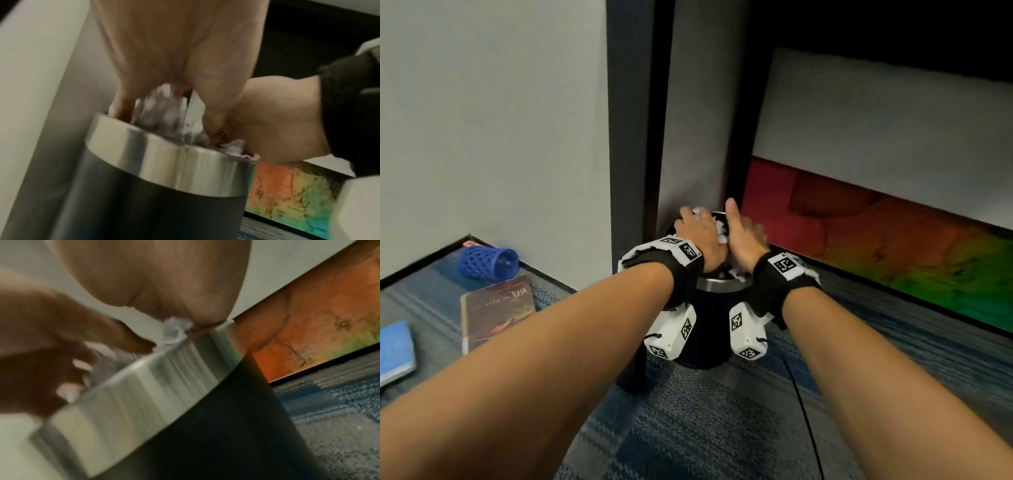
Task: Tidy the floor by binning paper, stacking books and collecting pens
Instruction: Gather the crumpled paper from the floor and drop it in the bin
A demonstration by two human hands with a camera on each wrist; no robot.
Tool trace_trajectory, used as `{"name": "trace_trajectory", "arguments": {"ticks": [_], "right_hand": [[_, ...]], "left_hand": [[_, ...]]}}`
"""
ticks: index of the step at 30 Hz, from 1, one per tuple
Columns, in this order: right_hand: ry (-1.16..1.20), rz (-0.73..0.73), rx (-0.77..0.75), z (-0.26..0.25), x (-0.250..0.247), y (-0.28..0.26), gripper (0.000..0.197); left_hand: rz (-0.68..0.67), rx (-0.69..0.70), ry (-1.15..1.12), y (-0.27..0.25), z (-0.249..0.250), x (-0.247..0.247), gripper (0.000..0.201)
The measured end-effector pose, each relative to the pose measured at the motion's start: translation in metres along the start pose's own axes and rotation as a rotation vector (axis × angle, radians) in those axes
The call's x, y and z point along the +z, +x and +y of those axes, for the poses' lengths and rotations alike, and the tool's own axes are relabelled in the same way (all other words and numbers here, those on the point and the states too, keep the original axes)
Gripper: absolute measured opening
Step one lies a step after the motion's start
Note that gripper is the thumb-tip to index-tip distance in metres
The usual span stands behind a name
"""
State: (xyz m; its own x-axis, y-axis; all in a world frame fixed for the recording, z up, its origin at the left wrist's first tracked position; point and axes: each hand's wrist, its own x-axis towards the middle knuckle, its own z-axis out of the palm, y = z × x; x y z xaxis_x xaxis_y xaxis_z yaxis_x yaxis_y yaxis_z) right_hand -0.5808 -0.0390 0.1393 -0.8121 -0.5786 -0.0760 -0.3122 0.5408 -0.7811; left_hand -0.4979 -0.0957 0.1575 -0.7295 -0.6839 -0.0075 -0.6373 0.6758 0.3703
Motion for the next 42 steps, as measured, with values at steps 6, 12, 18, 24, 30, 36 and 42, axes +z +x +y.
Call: {"name": "trace_trajectory", "arguments": {"ticks": [6, 12, 18, 24, 30, 36, 42], "right_hand": [[0.157, 0.016, -0.069, 0.006, -0.012, 0.004, 0.053], [-0.205, 0.208, -0.520, 0.003, -0.012, -0.039, 0.017], [-0.465, 0.129, -0.816, -0.048, 0.017, -0.123, 0.021], [-0.725, -0.249, -1.003, -0.132, 0.110, -0.182, 0.019], [-0.904, -0.523, -1.083, -0.235, 0.261, -0.246, 0.015], [-1.219, -0.700, -1.021, -0.320, 0.392, -0.318, 0.019], [-1.196, -0.809, -1.020, -0.357, 0.507, -0.361, 0.024]], "left_hand": [[-0.081, 0.047, -0.021, 0.005, -0.013, 0.004, 0.040], [-0.018, 0.274, -0.144, -0.046, -0.038, -0.018, 0.022], [-0.519, 0.358, -0.090, -0.117, -0.111, -0.070, 0.016], [-0.358, 0.207, 0.405, -0.181, -0.253, -0.148, 0.026], [-0.244, -0.085, 0.440, -0.263, -0.457, -0.206, 0.034], [-0.149, -0.424, 0.203, -0.363, -0.634, -0.190, 0.012], [-0.267, -0.633, 0.107, -0.417, -0.740, -0.142, 0.012]]}}
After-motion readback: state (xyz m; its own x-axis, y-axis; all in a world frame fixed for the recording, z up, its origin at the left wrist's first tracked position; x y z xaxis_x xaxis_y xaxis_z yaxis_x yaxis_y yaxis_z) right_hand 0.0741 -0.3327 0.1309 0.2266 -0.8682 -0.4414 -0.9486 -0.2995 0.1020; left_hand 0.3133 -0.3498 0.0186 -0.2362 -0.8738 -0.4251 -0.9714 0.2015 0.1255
